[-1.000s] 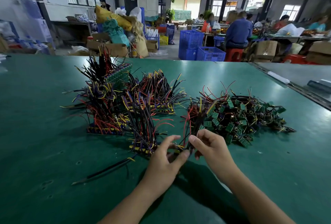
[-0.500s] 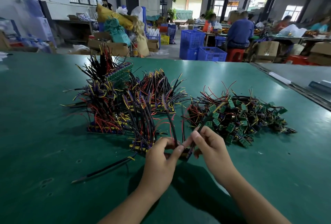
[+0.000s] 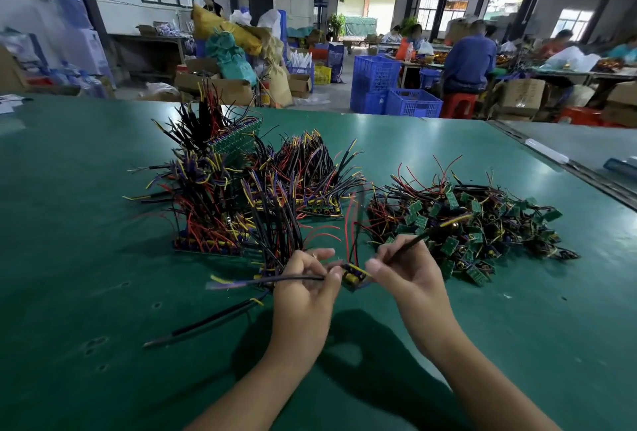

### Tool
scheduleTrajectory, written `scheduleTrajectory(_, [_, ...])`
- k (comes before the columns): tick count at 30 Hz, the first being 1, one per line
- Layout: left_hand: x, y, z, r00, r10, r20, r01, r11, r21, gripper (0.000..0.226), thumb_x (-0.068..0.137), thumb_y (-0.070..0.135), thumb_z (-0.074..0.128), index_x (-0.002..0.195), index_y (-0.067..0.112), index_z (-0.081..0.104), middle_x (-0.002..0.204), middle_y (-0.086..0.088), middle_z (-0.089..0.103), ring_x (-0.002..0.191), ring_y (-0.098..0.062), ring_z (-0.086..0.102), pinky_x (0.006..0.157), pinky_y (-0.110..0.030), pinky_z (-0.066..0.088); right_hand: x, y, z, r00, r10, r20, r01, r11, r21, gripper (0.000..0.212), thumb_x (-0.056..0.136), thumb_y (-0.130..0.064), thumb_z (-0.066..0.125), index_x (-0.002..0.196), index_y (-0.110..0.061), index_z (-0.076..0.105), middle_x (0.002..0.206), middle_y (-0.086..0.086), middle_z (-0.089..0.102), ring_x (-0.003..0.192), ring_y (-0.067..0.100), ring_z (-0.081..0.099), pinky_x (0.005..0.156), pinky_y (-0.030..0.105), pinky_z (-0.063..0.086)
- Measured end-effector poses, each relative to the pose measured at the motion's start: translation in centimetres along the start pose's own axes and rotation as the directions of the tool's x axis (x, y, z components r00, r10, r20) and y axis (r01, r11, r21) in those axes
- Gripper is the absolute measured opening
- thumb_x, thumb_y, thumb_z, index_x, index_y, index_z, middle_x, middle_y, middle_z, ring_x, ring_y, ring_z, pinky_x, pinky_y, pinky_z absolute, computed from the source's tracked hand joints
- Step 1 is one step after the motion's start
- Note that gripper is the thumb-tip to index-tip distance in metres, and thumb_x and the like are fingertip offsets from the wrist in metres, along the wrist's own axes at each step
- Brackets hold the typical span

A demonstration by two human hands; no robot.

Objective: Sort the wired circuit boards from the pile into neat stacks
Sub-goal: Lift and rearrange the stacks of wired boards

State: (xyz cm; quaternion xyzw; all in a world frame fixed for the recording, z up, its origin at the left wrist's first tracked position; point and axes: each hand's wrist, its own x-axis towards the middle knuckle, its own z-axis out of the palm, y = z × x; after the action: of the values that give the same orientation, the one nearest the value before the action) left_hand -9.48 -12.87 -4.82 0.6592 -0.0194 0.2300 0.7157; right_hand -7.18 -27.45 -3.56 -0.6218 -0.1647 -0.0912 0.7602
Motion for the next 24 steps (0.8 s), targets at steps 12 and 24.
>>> scheduleTrajectory(12, [-0.1,-0.1,0.0,0.994,-0.100,-0.048,0.107,0.979,0.171,0.028,0.083,0.006,0.071,0.072,0.010,0.045,0.082,-0.001,0.069,0.071,-0.008,0.060,0.065,-0.016,0.043,-0.7,0.9,0.4,0.996,-0.085,0.039,0.093,0.833,-0.545,0.017,0.076,-0.007,0.080,0.080,-0.021,0.073,0.077,-0.011,0.072,0.071,0.006,0.069,0.068,0.026,0.056])
scheduleTrajectory(24, [-0.1,0.2,0.7,0.923,-0.385,-0.001,0.385,0.923,0.007,0.005,0.083,0.008,0.069,0.080,0.010,0.067,0.071,0.002,0.065,0.070,-0.011,0.059,0.069,-0.029,0.048,-0.5,0.4,0.5,0.987,0.159,-0.016,-0.148,0.867,-0.476,0.033,0.085,-0.052,0.061,0.082,-0.019,0.068,0.065,0.000,0.063,0.055,0.012,0.062,0.049,0.029,0.052])
